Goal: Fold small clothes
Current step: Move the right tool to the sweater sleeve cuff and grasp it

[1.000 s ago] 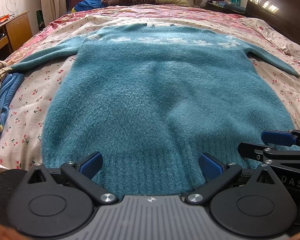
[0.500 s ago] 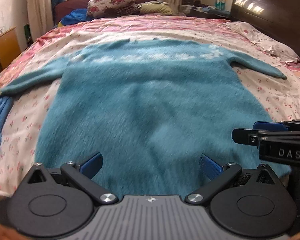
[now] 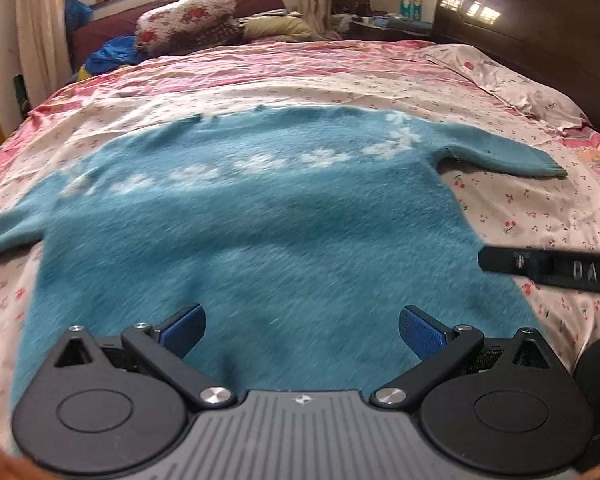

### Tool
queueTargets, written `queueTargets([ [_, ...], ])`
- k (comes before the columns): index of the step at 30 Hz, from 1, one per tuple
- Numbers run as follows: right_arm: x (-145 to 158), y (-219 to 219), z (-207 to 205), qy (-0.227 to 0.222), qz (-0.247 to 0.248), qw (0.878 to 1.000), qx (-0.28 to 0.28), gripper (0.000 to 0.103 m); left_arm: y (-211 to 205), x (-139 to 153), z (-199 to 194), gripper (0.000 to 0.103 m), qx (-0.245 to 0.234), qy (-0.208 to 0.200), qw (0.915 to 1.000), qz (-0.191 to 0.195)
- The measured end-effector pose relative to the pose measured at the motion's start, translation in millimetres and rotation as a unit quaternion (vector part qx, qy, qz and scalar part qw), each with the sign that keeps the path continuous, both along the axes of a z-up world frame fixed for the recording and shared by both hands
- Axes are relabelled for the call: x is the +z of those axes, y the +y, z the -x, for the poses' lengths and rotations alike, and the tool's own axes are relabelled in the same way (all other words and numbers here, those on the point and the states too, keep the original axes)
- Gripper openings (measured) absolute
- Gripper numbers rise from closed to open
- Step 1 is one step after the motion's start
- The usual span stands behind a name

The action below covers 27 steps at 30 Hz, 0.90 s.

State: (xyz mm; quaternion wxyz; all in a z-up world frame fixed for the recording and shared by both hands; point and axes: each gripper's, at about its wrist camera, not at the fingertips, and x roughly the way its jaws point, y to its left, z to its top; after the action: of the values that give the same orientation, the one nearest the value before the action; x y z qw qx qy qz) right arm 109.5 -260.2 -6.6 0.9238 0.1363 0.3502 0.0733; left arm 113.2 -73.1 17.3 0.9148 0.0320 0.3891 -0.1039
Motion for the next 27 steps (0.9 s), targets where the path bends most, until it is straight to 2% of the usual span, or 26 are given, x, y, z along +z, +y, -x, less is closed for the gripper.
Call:
queueTargets([
  [9,-1.9,-72.7,-51.5,-0.005,-0.046,0.995,-0.093,0.048,-47.5,-8.1,-49.3,0.103,-0.035,0.002,0.9994,0.008],
  [12,-4.3,-105.8,-68.6,0.001,-0.081,0.989,-0.126,0.048,-62.2,-8.1,-62.0,0.103,-0.044,-0.005,0.9990,0.007],
  [17,-8.1,-144.2,-88.9,-0.007,-0.074,0.982,-0.171,0.048,-85.7,-11.6,-81.7,0.103,-0.058,-0.009,0.9983,0.005],
  [27,-34.7,-202.1,-127.2,-0.002,-0.122,0.963,-0.241,0.048,-114.7,-26.2,-102.5,0.103,-0.072,-0.011,0.9973,-0.007],
])
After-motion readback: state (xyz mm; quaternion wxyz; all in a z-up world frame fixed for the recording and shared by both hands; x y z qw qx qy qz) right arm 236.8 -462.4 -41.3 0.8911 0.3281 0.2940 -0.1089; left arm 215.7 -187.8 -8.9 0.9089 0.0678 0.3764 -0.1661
